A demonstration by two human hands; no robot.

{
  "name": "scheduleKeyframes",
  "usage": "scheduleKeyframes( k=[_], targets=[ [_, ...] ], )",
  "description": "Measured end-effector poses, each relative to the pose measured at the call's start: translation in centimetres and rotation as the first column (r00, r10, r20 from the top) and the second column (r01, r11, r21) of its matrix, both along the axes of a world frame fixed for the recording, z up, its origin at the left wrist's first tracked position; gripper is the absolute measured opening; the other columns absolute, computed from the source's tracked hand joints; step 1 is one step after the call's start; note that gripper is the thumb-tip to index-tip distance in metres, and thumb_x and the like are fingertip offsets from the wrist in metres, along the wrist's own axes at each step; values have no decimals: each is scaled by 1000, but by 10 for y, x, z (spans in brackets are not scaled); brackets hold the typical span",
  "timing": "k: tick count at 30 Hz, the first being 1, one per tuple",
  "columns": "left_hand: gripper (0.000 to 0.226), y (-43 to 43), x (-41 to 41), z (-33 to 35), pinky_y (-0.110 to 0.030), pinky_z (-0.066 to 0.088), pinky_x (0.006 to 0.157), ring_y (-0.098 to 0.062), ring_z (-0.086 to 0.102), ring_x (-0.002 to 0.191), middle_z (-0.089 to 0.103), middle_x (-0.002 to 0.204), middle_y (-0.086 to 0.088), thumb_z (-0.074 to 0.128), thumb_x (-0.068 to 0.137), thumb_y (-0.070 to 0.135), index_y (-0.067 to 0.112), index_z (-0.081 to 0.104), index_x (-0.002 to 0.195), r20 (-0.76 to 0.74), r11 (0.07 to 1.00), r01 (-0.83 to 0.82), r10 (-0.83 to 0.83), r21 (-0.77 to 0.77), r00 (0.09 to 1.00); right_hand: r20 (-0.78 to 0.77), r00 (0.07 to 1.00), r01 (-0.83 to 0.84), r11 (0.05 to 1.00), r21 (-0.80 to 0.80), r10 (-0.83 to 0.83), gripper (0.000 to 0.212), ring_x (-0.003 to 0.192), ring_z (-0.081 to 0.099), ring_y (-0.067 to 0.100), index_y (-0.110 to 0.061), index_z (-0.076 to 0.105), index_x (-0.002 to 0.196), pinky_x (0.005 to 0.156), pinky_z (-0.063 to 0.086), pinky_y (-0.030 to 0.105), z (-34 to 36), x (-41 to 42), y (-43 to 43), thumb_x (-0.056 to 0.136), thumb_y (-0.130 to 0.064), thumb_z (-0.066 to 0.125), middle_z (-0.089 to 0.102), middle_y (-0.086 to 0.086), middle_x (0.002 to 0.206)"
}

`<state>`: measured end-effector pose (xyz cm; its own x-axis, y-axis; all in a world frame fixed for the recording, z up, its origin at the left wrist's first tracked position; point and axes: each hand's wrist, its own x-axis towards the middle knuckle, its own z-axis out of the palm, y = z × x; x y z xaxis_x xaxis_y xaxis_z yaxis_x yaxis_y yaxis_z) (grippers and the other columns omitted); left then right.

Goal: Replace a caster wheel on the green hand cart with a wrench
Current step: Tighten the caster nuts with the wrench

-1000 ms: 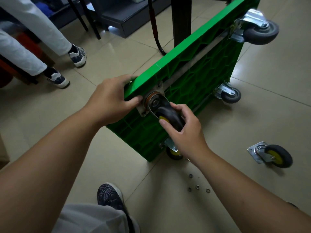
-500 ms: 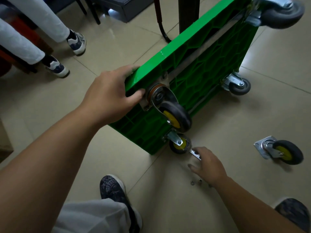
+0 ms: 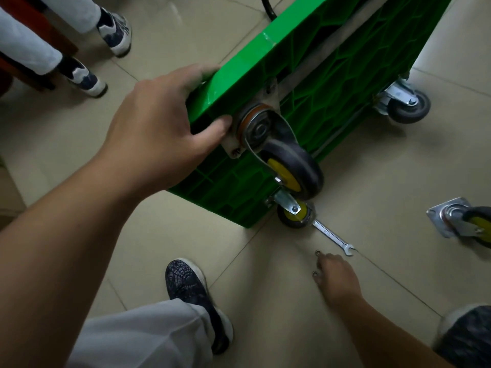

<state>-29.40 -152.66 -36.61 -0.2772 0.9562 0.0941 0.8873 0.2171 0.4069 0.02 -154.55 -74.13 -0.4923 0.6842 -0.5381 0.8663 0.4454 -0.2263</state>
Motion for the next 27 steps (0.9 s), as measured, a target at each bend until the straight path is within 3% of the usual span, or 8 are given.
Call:
scheduleKeyframes(
  k=[2, 6, 11, 15, 18, 20, 22, 27],
  targets=[
    [59, 0, -1, 0, -48, 57, 92, -17, 68, 110, 70, 125, 8, 63, 86, 47, 34, 54, 143, 2, 1000, -4, 4, -1, 1000, -20, 999, 25, 999, -36, -25, 33, 107, 57, 24, -18, 58, 125, 85, 44, 33, -2, -2, -3, 96, -34, 57, 62, 3, 112],
    [59, -1, -1, 1, -47, 57, 92, -14, 67, 111, 69, 127, 9, 63, 87, 46, 33, 54, 144, -9, 1000, 0, 0, -3, 1000, -64, 993, 98, 995, -32, -100, 7, 94, 60, 23, -22, 61, 96, 76, 48, 34, -3, -9, -4, 91, -27, 58, 61, 1, 98],
    [59, 0, -2, 0, -47, 57, 90, -15, 68, 108, 70, 123, 8, 63, 87, 46, 33, 55, 143, -14, 1000, 2, -1, 7, 1000, -9, 1000, 17, 999, -51, -18, 16, 94, 62, 23, -19, 65, 98, 78, 48, 30, 2, -15, -2, 88, -24, 53, 64, 4, 102],
    [61, 2, -3, -2, -48, 56, 90, -19, 68, 107, 71, 122, 6, 62, 85, 48, 33, 55, 143, -23, 1000, 11, -11, 8, 1000, -161, 977, 113, 981, -159, -139, 8, 81, 64, 20, -22, 63, 85, 69, 52, 30, 30, -15, 24, 79, -28, 62, 66, -1, 87],
    [61, 0, 0, -1, -48, 56, 86, -23, 68, 101, 72, 117, 2, 61, 83, 48, 33, 56, 142, -34, 1000, -8, 8, 1, 999, -300, 943, 98, 981, -166, -145, 13, 67, 63, 19, -24, 60, 78, 57, 45, 23, 90, -9, 72, 74, -20, 72, 63, -5, 71],
    [57, -1, 2, -1, -46, 55, 83, -28, 68, 98, 73, 113, -3, 64, 86, 46, 33, 56, 141, -66, 1000, -19, 18, -5, 998, -406, 913, -3, 998, -64, -24, 15, 66, 62, 17, -25, 63, 78, 62, 51, 29, 148, -6, 101, 71, -16, 73, 64, -6, 70],
    [55, 1, 4, 1, -44, 53, 84, -33, 66, 103, 72, 115, -8, 71, 89, 41, 32, 57, 141, -90, 999, -30, 28, -26, 996, -538, 838, -78, 996, 41, 87, 16, 66, 63, 12, -25, 67, 81, 66, 55, 33, 215, -1, 112, 71, -14, 75, 66, -8, 70],
    [57, 1, 27, 14, -41, 50, 87, -38, 64, 109, 70, 118, -15, 77, 85, 40, 27, 59, 138, -100, 991, -81, 70, -107, 993, -767, 626, -98, 990, 98, 138, 18, 74, 69, 10, -21, 73, 87, 70, 54, 19, 359, 15, 71, 77, -9, 82, 71, -11, 77]
  ],
)
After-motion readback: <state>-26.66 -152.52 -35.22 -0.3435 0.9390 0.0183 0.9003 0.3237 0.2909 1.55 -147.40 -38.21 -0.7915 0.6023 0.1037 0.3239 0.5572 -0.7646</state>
